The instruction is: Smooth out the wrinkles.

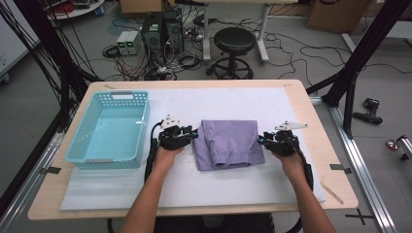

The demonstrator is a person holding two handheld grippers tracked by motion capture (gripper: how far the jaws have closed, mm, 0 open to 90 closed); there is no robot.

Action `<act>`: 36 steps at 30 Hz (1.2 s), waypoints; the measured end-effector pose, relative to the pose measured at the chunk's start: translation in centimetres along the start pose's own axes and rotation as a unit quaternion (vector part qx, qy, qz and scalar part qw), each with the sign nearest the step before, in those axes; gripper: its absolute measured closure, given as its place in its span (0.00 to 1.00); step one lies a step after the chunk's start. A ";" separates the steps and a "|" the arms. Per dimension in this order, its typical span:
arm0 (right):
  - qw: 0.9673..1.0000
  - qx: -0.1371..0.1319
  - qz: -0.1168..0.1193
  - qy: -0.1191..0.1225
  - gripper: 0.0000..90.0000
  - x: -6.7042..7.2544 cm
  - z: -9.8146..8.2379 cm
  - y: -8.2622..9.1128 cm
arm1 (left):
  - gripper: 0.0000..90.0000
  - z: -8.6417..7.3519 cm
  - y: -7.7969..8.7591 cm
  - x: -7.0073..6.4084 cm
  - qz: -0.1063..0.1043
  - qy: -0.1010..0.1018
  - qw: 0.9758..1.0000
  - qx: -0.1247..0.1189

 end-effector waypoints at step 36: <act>1.000 0.002 -0.001 -0.006 0.74 -0.3 -0.9 1.3 | 0.98 0.5 -1.9 0.5 0.068 0.015 0.995 0.075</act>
Point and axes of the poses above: each handheld gripper's, and its own axes: y roughly backward along the jaws, z roughly out of its top, x roughly to its left, the point moved 1 cm from there along -y, roughly forward along the jaws, and after that the axes turned 12 degrees about -y, right-handed, at the moved point
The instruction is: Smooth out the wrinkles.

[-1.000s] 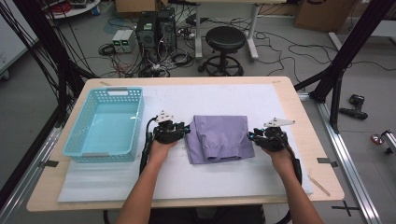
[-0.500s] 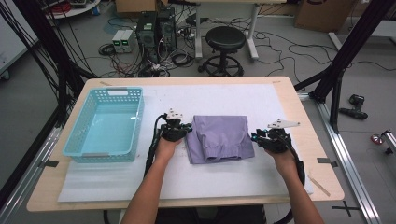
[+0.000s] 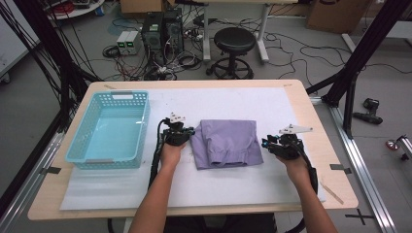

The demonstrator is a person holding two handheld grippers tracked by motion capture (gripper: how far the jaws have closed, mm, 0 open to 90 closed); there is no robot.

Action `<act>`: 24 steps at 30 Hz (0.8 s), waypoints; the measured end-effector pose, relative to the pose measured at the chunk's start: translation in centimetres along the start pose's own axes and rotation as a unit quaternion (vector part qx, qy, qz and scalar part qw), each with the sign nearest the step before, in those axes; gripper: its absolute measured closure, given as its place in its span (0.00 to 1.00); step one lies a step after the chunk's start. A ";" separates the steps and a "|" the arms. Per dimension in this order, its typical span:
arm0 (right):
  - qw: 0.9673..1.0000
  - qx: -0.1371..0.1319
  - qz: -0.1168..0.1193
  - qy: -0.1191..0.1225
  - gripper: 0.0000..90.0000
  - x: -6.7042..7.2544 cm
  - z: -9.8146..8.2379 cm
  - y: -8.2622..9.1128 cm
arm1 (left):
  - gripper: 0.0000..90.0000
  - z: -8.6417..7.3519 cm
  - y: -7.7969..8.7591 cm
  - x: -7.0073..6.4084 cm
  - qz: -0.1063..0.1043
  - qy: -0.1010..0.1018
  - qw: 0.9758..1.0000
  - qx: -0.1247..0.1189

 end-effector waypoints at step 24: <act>0.996 0.079 0.029 -0.025 1.00 1.1 -1.6 -1.1 | 0.97 -0.5 0.7 -1.5 -0.063 0.014 0.997 0.051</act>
Point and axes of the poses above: each handheld gripper's, and its own axes: y roughly backward along the jaws, z roughly out of its top, x roughly to its left, the point moved 1 cm from there along -y, roughly forward along the jaws, and after that the axes turned 12 degrees about -y, right-handed, at the moved point
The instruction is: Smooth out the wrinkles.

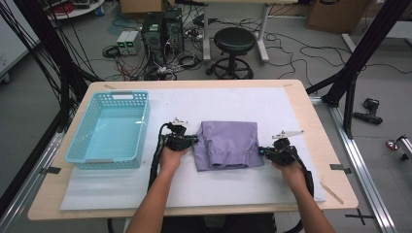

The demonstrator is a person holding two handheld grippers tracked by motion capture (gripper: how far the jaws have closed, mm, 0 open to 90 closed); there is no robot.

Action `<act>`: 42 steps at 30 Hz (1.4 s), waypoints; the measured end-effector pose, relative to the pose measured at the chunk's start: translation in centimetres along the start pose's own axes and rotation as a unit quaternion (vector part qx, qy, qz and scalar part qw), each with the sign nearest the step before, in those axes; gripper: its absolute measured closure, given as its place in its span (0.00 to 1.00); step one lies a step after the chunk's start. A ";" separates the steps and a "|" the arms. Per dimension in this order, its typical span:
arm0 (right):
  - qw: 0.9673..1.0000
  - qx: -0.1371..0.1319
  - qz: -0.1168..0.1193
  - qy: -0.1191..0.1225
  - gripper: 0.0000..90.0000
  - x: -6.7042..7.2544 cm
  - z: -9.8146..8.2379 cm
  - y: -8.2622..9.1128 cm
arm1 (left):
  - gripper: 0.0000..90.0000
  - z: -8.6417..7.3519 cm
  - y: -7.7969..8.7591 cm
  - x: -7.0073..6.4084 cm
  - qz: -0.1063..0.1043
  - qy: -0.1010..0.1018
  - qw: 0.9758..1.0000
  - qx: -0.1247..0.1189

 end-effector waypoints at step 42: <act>0.999 -0.017 0.002 0.043 0.96 0.2 -1.6 0.9 | 0.52 -0.6 5.5 -1.8 -0.018 -0.012 0.980 -0.198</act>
Point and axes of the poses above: each handheld gripper's, and its own axes: y roughly backward along the jaws, z roughly out of its top, x roughly to its left, the point moved 1 cm from there along -y, roughly forward along the jaws, and after that the axes turned 12 degrees about -y, right-handed, at the moved point
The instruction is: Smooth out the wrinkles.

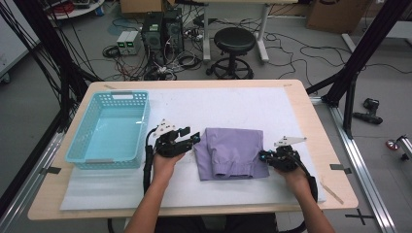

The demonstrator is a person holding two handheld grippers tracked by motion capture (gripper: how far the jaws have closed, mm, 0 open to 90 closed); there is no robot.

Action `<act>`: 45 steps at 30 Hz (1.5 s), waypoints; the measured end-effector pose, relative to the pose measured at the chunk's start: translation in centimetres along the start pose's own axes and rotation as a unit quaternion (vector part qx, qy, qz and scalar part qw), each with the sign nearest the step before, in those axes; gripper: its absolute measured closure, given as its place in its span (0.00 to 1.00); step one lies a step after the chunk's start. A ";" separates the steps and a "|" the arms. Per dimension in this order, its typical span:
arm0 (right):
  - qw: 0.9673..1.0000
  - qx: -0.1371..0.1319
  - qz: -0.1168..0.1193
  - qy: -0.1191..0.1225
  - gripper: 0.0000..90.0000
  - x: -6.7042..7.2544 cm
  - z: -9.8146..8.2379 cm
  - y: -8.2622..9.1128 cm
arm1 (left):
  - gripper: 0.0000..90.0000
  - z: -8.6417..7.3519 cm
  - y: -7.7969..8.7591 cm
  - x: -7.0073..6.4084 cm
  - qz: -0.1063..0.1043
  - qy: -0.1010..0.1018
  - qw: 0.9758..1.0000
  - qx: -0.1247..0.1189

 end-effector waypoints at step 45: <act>1.000 -0.003 -0.005 -0.005 0.97 0.2 -1.3 1.7 | 0.51 -2.0 2.0 -0.9 0.005 0.005 1.000 -0.001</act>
Point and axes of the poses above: each handheld gripper's, and its own axes: y roughly backward along the jaws, z roughly out of its top, x roughly to its left, the point moved 1 cm from there along -y, roughly forward along the jaws, and after that the axes turned 12 degrees about -y, right-handed, at the moved point
